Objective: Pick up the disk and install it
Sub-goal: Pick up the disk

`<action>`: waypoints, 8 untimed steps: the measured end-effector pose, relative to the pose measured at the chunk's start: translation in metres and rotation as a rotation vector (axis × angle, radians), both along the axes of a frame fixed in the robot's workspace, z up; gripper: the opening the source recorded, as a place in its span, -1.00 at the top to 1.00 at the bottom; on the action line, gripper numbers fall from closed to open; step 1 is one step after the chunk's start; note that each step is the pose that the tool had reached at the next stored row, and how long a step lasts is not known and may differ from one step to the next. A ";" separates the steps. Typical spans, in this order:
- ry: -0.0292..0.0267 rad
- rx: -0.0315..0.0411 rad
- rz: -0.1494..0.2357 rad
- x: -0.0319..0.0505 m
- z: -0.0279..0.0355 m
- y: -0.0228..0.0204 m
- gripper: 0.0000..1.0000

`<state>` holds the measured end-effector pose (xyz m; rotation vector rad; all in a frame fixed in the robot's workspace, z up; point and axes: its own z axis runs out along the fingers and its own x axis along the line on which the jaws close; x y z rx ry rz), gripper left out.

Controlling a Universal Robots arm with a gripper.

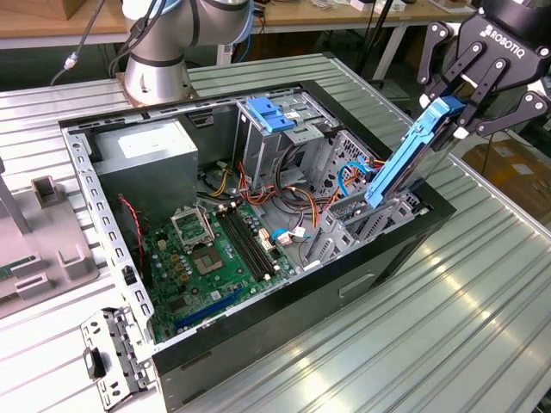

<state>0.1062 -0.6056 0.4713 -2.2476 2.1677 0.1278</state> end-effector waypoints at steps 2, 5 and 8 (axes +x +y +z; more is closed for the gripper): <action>0.0000 -0.0001 0.000 0.0033 0.0000 -0.0001 0.26; 0.0000 0.0000 0.000 0.0098 0.0000 -0.0003 0.26; 0.0000 0.0000 0.000 0.0153 0.0000 -0.0006 0.26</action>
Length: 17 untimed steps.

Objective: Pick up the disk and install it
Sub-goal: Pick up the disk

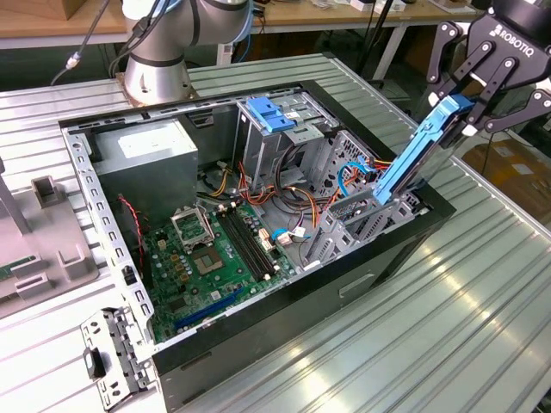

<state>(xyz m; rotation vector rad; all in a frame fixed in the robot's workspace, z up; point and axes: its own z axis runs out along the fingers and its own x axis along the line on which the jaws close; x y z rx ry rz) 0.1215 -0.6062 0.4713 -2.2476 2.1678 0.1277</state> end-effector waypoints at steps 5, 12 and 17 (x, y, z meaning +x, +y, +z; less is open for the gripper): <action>0.0000 0.0000 0.000 0.0068 0.0000 -0.0003 0.26; 0.0000 0.0000 0.000 0.0179 0.0000 -0.0009 0.26; 0.0000 0.0000 0.000 0.0251 0.0000 -0.0012 0.26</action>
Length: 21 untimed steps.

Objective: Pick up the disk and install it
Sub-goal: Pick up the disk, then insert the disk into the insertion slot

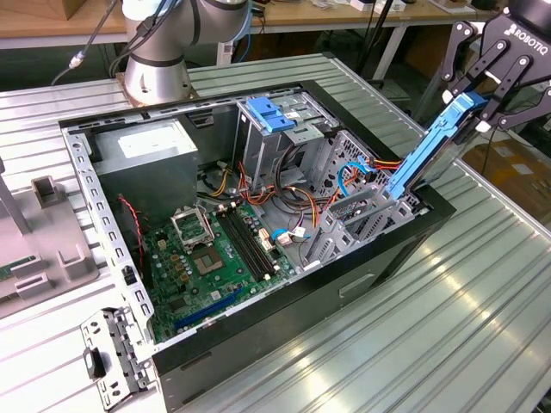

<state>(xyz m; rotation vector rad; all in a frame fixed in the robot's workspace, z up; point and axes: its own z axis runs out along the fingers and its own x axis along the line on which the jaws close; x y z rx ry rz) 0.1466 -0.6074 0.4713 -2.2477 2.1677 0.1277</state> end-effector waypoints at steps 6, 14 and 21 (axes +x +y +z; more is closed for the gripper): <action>0.0000 0.0000 0.000 0.0118 0.0000 -0.0003 0.26; 0.0000 0.0000 0.000 0.0124 0.0000 -0.0003 0.26; 0.0000 0.0000 0.000 0.0123 0.0000 -0.0003 0.26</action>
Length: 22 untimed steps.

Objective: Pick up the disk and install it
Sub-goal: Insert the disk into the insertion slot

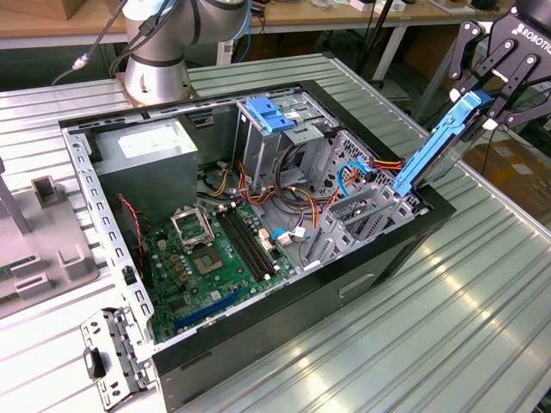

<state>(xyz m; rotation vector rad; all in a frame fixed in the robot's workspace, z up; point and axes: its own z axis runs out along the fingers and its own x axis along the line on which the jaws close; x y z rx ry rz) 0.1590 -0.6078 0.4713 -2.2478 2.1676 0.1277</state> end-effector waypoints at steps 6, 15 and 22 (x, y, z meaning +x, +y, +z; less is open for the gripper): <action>-0.0002 0.0000 0.000 -0.0165 -0.0003 -0.0008 0.26; -0.0032 0.0000 0.000 -0.0511 -0.0006 -0.0009 0.26; -0.0038 0.0001 -0.006 -0.0682 -0.0015 0.0007 0.26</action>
